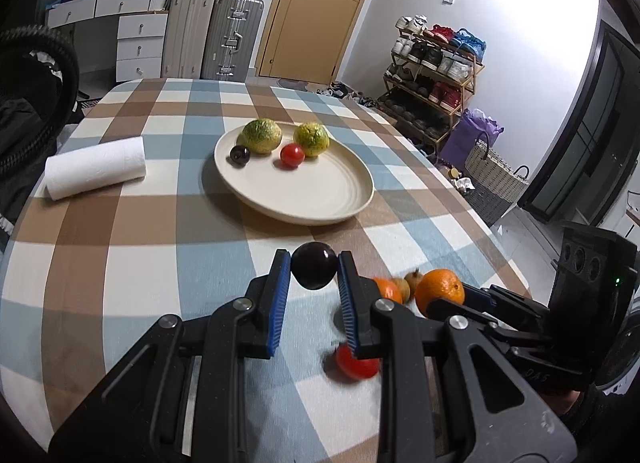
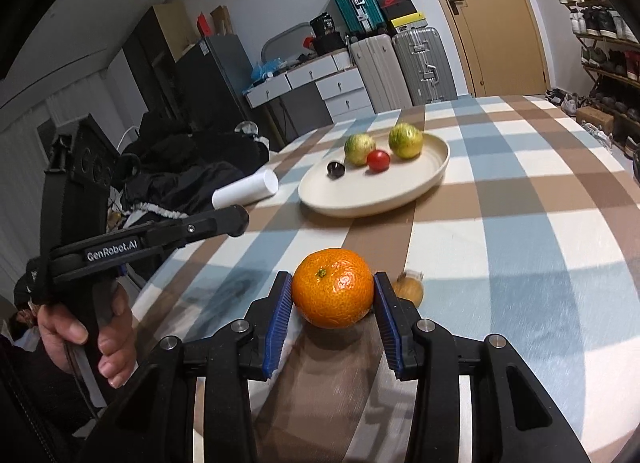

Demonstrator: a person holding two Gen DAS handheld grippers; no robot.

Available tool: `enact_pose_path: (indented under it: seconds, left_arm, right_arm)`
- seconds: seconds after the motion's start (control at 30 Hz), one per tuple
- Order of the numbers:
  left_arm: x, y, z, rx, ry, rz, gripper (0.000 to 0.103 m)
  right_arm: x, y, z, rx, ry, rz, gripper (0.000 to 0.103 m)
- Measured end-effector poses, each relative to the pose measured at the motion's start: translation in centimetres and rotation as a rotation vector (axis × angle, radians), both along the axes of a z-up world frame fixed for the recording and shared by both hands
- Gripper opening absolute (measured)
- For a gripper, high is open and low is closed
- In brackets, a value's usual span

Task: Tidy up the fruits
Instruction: 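Carry the plum onto the plate with the left tool while the right tool carries an orange there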

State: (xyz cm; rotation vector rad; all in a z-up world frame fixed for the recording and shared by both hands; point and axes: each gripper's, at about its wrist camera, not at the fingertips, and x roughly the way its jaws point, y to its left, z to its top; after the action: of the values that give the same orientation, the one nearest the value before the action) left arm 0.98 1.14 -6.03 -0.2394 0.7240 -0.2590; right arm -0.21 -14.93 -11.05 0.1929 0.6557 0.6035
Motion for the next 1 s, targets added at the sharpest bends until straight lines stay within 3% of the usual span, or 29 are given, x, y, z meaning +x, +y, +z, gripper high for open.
enact_pose_path:
  seconds: [0.53, 1.0]
  left_arm:
    - [10.5, -0.1, 1.6, -0.013, -0.007, 0.009, 0.021]
    - [20.1, 1.6, -1.4, -0.008, 0.055, 0.027, 0.021]
  right_arm:
    - [10.7, 0.4, 4.1, -0.003, 0.033, 0.017, 0.041]
    - [19.9, 1.5, 2.8, -0.049, 0.111, -0.033, 0.041]
